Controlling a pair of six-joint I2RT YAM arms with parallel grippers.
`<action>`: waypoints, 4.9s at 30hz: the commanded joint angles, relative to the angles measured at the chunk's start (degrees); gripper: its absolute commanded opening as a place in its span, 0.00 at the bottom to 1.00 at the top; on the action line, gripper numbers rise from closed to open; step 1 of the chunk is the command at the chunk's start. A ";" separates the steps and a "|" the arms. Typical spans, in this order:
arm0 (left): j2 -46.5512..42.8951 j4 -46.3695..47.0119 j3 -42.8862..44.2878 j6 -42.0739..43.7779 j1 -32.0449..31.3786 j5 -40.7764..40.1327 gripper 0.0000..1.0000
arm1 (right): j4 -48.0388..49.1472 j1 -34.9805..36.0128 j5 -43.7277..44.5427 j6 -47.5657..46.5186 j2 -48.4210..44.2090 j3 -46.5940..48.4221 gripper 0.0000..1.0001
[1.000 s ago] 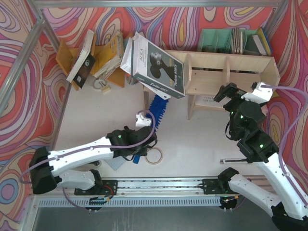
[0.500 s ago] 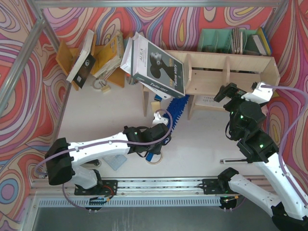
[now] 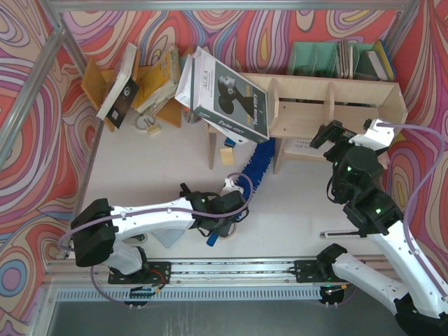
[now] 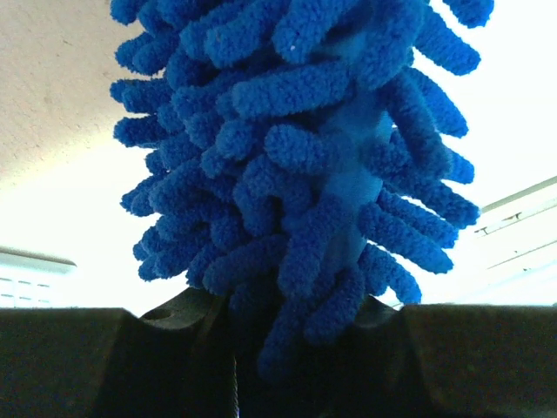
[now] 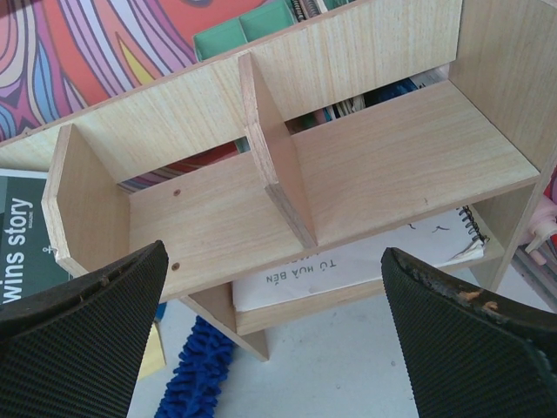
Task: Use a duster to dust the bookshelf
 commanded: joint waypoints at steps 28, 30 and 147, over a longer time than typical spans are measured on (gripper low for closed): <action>-9.91 -7.18 -1.35 -4.17 -5.32 -9.57 0.00 | -0.15 0.05 0.39 0.73 0.24 -0.70 0.99; -9.21 -5.68 -2.80 -4.22 -5.28 -8.68 0.00 | -0.15 0.06 0.38 0.75 0.23 -0.61 0.99; -4.38 -10.99 3.52 -1.80 -9.10 -3.56 0.00 | -0.27 0.08 0.38 0.80 0.14 -0.23 0.99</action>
